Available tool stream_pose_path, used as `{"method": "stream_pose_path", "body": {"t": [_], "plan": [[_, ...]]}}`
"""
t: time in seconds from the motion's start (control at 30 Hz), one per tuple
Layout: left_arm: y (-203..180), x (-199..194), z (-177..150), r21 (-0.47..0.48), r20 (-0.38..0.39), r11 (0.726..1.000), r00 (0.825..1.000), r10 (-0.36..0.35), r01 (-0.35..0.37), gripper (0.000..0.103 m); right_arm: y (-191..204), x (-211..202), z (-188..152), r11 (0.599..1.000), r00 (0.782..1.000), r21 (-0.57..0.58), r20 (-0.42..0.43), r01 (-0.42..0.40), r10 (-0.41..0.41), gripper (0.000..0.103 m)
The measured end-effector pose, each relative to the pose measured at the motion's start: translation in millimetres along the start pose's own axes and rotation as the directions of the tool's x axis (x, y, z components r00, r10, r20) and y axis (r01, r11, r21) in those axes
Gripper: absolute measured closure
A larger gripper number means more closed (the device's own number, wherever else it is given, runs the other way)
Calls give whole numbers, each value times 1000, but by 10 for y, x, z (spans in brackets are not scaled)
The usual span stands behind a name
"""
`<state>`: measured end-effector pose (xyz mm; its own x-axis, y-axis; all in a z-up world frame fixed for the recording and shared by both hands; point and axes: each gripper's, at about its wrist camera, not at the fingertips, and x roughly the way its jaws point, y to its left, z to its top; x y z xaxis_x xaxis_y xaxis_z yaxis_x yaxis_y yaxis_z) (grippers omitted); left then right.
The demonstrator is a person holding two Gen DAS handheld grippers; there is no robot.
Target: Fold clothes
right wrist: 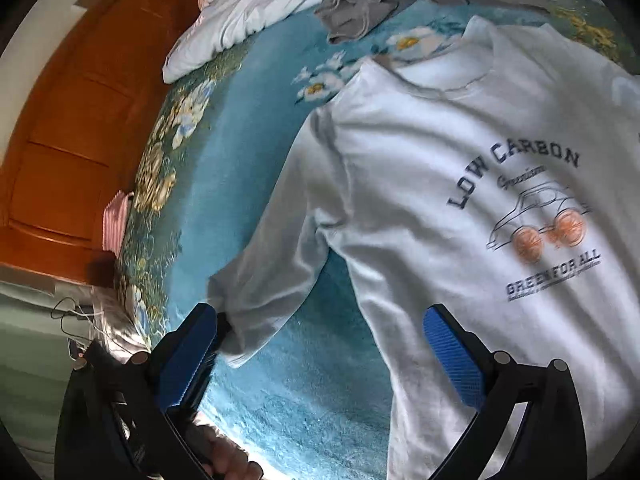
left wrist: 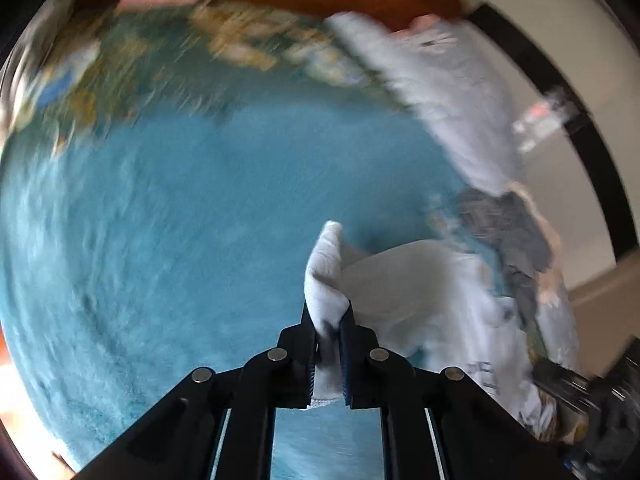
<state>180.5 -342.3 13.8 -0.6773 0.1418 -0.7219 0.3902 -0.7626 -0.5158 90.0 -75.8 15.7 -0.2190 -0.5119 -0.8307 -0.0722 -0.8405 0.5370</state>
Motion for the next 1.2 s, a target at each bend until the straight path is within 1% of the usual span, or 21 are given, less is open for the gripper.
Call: {"method": "stream_pose_path", "body": {"t": [0.07,0.13,0.17,0.23,0.33,0.4,0.43,0.47,0.53,0.63,0.67,0.73,0.77,0.83,0.87,0.93,1.1,1.13,1.17,1.2], "plan": [[-329,-99,-37,107,3,992,998,-66,65,93,-57,-29,25,999,1000,34,5,-15,15,0],[-642,-108,-111,195,-32,972,991,-128,132,92,-114,-58,50,997,1000,67,10,-31,30,0],[-755,-78,-154,221,-56,962,987,-154,163,92,-143,-72,62,996,999,84,13,-38,37,0],[-916,61,-264,249,-112,946,976,-185,208,90,-232,-151,89,990,998,130,44,-55,50,0],[-993,310,-430,243,-191,942,963,-189,233,88,-416,-403,146,981,990,188,136,-50,24,0],[-993,486,-560,229,-261,944,949,-178,240,81,-539,-551,185,973,982,227,190,-37,-7,0],[-981,526,-606,221,-281,944,943,-178,244,69,-593,-605,203,968,978,247,210,-33,-21,0],[-961,516,-628,213,-286,944,940,-186,251,56,-648,-657,219,963,973,267,228,-29,-34,0],[-919,497,-672,196,-295,944,934,-201,265,47,-704,-713,233,956,969,293,245,-32,-42,0],[-857,467,-739,170,-308,943,925,-224,285,42,-722,-699,254,952,972,298,233,-64,-7,0],[-809,438,-720,158,-293,948,930,-223,277,41,-712,-680,256,953,975,295,224,-74,6,0],[-632,386,-602,105,-227,971,956,-188,216,39,-701,-642,243,952,977,293,209,-92,30,0],[-533,402,-557,64,-205,982,965,-162,178,39,-689,-625,238,950,978,295,205,-102,41,0],[-334,432,-466,-21,-165,994,981,-105,103,39,-671,-617,226,947,977,296,204,-123,63,0],[-264,467,-438,-54,-156,995,984,-90,82,39,-663,-622,223,947,976,294,206,-131,71,0],[-206,575,-421,-90,-159,993,983,-88,74,39,-654,-623,219,947,975,289,205,-141,83,0],[-344,746,-405,-60,-154,997,986,-66,57,41,-644,-593,211,947,976,282,192,-155,102,0],[-377,766,-396,-52,-149,997,987,-63,56,48,-647,-577,212,946,977,285,186,-154,102,0],[-403,780,-383,-43,-145,998,988,-55,49,67,-650,-560,212,946,978,287,181,-152,103,0],[-421,788,-367,-34,-142,999,989,-39,35,76,-653,-543,212,945,979,289,176,-151,103,0]]}}
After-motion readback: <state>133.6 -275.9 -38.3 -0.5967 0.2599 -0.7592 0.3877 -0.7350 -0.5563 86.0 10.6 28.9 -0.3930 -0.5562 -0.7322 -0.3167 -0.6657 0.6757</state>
